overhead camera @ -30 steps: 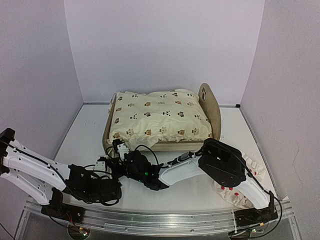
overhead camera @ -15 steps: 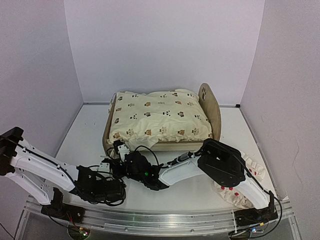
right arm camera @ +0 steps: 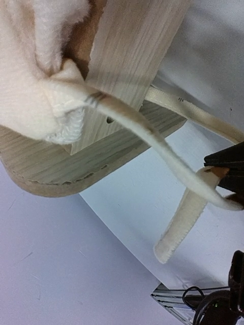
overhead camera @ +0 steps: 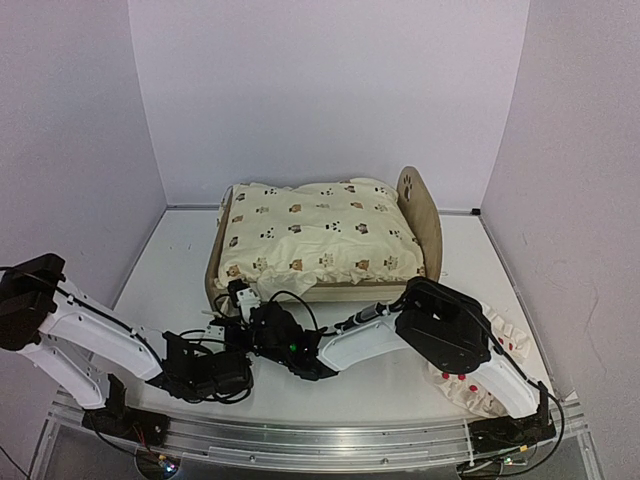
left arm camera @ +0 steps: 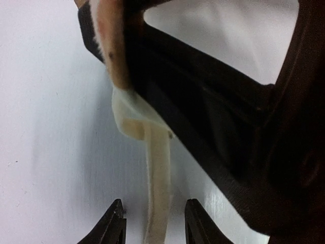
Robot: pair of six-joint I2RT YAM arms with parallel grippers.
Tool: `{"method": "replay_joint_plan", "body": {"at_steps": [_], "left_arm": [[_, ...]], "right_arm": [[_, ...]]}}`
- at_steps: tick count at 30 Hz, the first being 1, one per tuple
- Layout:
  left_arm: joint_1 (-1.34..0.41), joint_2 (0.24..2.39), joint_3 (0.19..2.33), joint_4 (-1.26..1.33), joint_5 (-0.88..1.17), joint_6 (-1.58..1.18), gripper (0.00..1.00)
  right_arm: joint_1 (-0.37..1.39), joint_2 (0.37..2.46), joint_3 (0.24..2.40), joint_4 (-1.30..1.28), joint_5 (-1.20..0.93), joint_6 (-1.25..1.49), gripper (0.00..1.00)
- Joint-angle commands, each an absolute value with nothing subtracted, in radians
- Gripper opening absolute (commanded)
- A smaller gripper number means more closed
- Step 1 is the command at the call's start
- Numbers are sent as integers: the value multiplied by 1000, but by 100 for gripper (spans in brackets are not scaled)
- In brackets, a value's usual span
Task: Set up the pet bed
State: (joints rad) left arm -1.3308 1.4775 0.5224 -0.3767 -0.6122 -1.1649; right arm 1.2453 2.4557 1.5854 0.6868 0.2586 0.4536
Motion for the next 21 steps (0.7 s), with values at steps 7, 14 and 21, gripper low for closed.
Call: {"method": "replay_joint_plan", "body": {"at_steps": [7, 14, 21], "left_arm": [[-1315, 1609, 565, -411, -513, -1184, 0], [-1304, 1485, 558, -490, -511, -1199, 0], [-1270, 1304, 534, -547, -496, -1204, 0]], "right_arm": [[1251, 2430, 1553, 704, 295, 460, 0], [1249, 2385, 1450, 703, 384, 412, 0], [1240, 2341, 1357, 706, 458, 367, 0]]}}
